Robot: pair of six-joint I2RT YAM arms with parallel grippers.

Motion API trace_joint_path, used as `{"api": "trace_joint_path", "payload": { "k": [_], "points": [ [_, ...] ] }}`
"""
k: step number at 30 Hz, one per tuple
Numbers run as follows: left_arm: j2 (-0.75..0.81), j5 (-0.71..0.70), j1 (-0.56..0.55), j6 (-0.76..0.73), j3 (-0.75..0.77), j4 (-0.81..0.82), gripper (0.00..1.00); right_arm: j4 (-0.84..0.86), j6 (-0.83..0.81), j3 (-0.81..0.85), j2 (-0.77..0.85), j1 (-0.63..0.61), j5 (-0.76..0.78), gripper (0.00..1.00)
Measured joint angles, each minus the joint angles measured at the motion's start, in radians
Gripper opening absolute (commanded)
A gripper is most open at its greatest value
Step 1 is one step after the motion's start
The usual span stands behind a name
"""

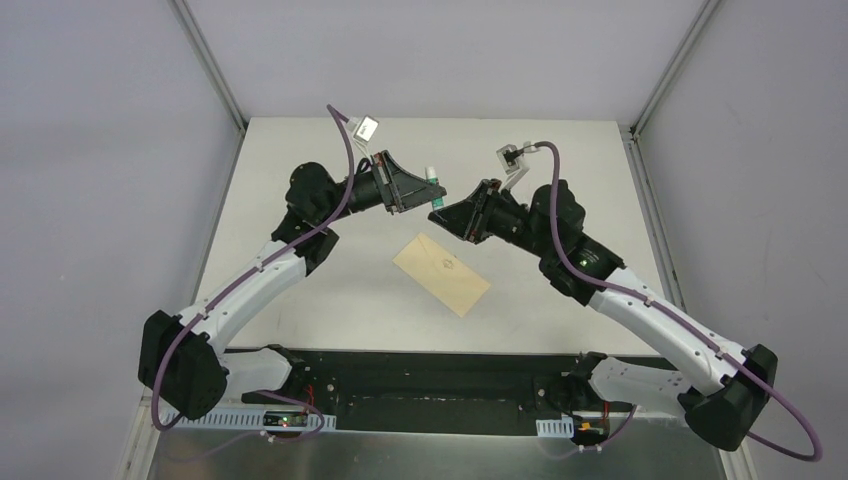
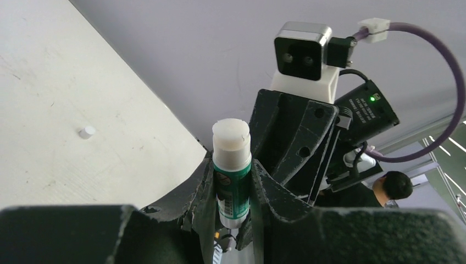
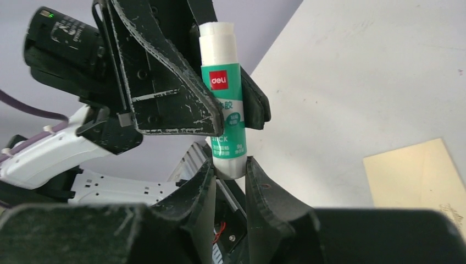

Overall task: Place the letter into the envelope and seal it
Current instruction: Screw the solid glue.

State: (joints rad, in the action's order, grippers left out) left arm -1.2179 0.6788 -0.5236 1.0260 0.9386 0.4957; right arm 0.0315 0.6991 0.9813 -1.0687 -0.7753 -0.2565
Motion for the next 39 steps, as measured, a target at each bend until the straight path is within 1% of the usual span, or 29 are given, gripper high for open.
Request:
{"api": "trace_joint_path", "payload": {
  "k": [5,9,12,16,19,21,26,28,35,36,39],
  "points": [
    [0.024,-0.026,-0.008,-0.056,0.029,-0.101,0.00,-0.129,-0.059,0.073,-0.009,-0.058,0.092,0.03],
    [0.036,-0.046,-0.014,-0.095,0.036,-0.178,0.00,-0.195,-0.076,0.108,-0.034,-0.093,0.140,0.03],
    [0.043,-0.056,-0.014,-0.115,0.036,-0.232,0.00,-0.243,-0.095,0.134,-0.059,-0.119,0.175,0.01],
    [0.044,-0.109,-0.020,-0.134,0.039,-0.284,0.00,-0.301,-0.190,0.177,-0.094,-0.188,0.394,0.01],
    [0.044,-0.143,-0.021,-0.143,0.040,-0.305,0.00,-0.340,-0.236,0.209,-0.119,-0.229,0.509,0.01],
    [0.044,-0.163,-0.026,-0.146,0.040,-0.312,0.00,-0.361,-0.259,0.230,-0.135,-0.248,0.563,0.01],
    [0.044,-0.188,-0.028,-0.146,0.040,-0.330,0.00,-0.375,-0.288,0.239,-0.149,-0.268,0.624,0.01],
    [0.044,-0.196,-0.030,-0.144,0.040,-0.335,0.00,-0.378,-0.298,0.242,-0.154,-0.274,0.642,0.09],
    [0.050,-0.220,-0.033,-0.138,0.040,-0.354,0.00,-0.390,-0.342,0.248,-0.160,-0.279,0.657,0.50],
    [0.055,-0.227,-0.033,-0.138,0.040,-0.357,0.00,-0.393,-0.346,0.248,-0.159,-0.273,0.645,0.58],
    [0.069,-0.233,-0.030,-0.144,0.040,-0.356,0.00,-0.399,-0.365,0.244,-0.142,-0.209,0.536,0.70]
  ]
}}
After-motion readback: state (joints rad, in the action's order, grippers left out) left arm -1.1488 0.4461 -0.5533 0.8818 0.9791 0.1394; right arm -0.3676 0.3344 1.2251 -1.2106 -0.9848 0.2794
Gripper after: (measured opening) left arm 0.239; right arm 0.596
